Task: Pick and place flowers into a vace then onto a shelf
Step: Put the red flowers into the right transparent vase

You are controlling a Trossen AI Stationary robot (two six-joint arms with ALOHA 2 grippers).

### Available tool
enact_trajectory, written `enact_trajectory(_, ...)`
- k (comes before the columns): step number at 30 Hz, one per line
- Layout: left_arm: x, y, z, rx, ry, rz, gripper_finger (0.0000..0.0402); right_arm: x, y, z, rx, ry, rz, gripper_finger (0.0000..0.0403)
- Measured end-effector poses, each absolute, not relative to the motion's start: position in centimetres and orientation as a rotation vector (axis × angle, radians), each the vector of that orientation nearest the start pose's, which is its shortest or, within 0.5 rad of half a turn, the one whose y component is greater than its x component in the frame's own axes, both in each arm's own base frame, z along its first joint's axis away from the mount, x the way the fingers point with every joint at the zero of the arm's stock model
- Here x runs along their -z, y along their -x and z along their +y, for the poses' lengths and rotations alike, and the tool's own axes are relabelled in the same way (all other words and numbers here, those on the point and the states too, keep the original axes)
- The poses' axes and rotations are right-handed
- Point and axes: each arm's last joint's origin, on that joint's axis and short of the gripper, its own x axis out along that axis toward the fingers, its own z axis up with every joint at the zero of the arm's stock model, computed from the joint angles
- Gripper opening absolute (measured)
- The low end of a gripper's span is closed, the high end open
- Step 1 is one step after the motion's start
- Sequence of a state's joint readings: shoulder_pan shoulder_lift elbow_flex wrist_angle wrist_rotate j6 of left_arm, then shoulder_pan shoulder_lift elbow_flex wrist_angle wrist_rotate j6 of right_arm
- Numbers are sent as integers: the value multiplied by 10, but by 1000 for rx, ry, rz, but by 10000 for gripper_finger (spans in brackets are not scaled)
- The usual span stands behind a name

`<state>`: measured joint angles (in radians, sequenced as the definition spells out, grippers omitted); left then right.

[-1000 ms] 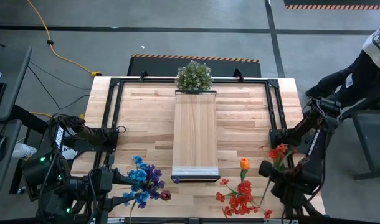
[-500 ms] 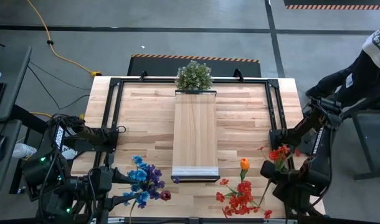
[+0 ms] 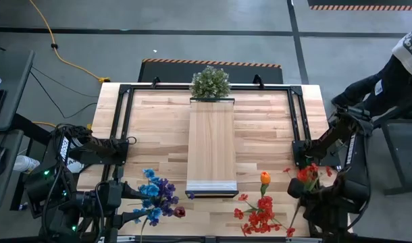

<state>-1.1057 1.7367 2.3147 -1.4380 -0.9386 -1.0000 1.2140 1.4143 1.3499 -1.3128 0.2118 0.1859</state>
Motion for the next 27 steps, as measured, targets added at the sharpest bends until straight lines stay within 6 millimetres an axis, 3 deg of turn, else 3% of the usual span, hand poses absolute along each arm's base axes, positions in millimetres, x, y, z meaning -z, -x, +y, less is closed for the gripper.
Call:
enact_trajectory(6, -484, -152, -250, -76, 247, 460, 216, -330, -90, 235, -780, 672, 1169, 0)
enact_trajectory(17, -484, -153, -249, -99, 243, 437, 216, -352, -84, 270, -767, 840, 1196, 0)
enact_trajectory(27, -483, -160, -244, -104, 256, 464, 216, -380, -93, 293, -730, 736, 1130, 0)
